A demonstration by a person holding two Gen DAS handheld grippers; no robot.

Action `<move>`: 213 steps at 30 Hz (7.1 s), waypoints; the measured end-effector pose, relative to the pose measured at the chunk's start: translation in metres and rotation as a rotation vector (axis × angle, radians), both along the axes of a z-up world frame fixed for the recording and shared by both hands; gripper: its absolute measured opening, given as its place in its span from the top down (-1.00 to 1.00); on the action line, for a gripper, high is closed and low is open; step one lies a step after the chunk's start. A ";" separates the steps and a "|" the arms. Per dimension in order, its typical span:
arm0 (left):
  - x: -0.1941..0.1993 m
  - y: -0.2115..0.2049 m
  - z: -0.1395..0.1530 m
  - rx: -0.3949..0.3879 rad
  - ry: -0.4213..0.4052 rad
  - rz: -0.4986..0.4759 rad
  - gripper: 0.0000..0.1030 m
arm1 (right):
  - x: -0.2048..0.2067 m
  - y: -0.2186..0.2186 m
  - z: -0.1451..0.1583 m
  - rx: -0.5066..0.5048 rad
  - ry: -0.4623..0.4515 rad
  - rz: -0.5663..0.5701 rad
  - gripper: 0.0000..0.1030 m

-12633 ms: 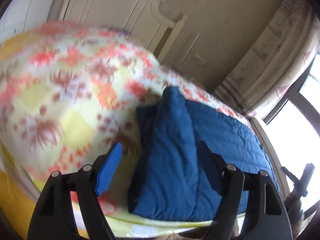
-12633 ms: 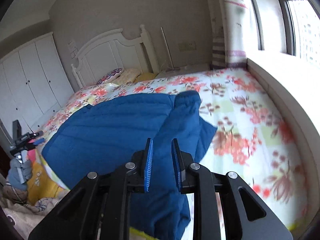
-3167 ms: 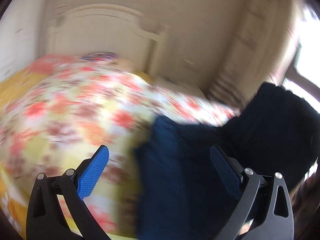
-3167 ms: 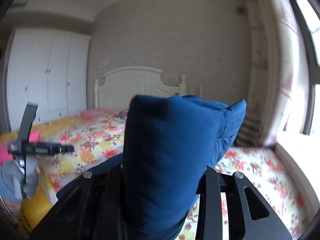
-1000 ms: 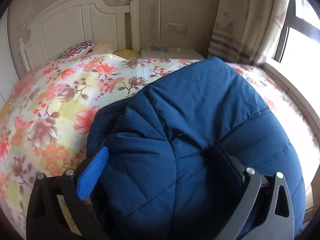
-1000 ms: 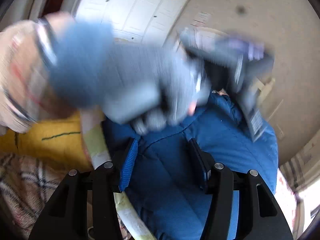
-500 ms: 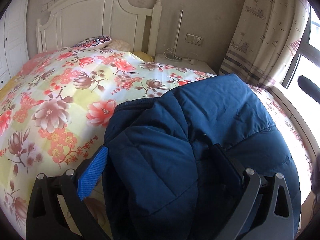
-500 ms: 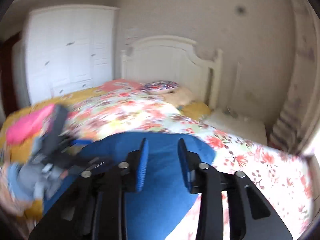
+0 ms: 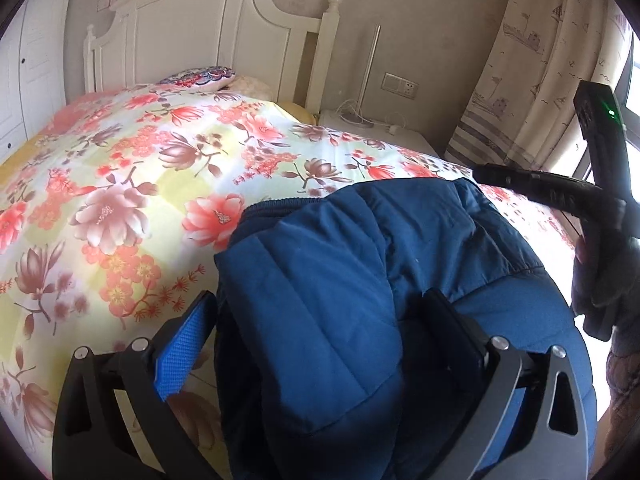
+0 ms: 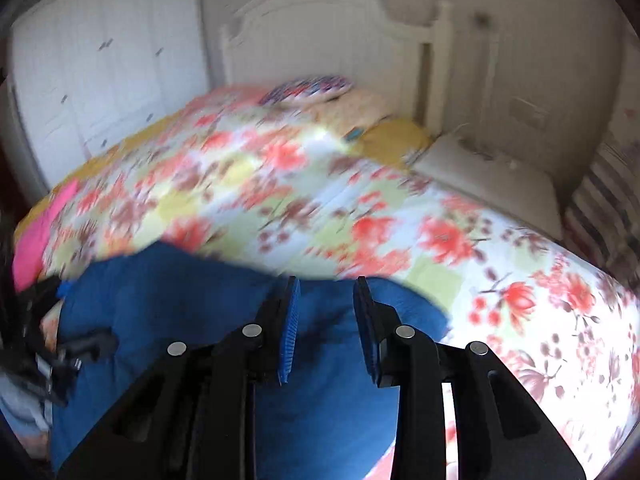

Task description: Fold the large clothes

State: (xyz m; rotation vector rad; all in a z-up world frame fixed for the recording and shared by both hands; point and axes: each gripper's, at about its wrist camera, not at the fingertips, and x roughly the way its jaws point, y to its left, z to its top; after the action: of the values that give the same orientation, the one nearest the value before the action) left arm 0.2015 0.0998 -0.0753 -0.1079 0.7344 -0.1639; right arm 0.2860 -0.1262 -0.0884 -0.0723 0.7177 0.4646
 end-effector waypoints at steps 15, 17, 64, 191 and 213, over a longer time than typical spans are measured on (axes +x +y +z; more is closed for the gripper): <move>-0.003 0.016 0.000 -0.039 -0.001 0.092 -0.96 | -0.032 0.072 0.037 -0.123 -0.067 0.182 0.37; -0.001 0.018 -0.001 -0.045 0.009 0.090 -0.96 | -0.024 0.102 -0.003 -0.262 0.039 0.235 0.37; -0.057 0.077 -0.012 -0.368 0.155 -0.038 -0.96 | -0.210 -0.021 -0.026 0.219 0.009 0.099 -0.76; -0.142 -0.138 0.025 0.170 -0.253 0.022 -0.96 | -0.236 -0.064 -0.021 0.035 -0.296 -0.481 -0.91; -0.145 -0.135 0.025 0.180 -0.265 0.015 -0.96 | -0.238 -0.059 -0.019 0.038 -0.304 -0.479 -0.91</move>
State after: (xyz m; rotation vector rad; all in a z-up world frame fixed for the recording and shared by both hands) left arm 0.0565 -0.0354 -0.0502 0.0789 0.4811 -0.0943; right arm 0.0481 -0.1851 -0.1075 0.0637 0.4061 0.0053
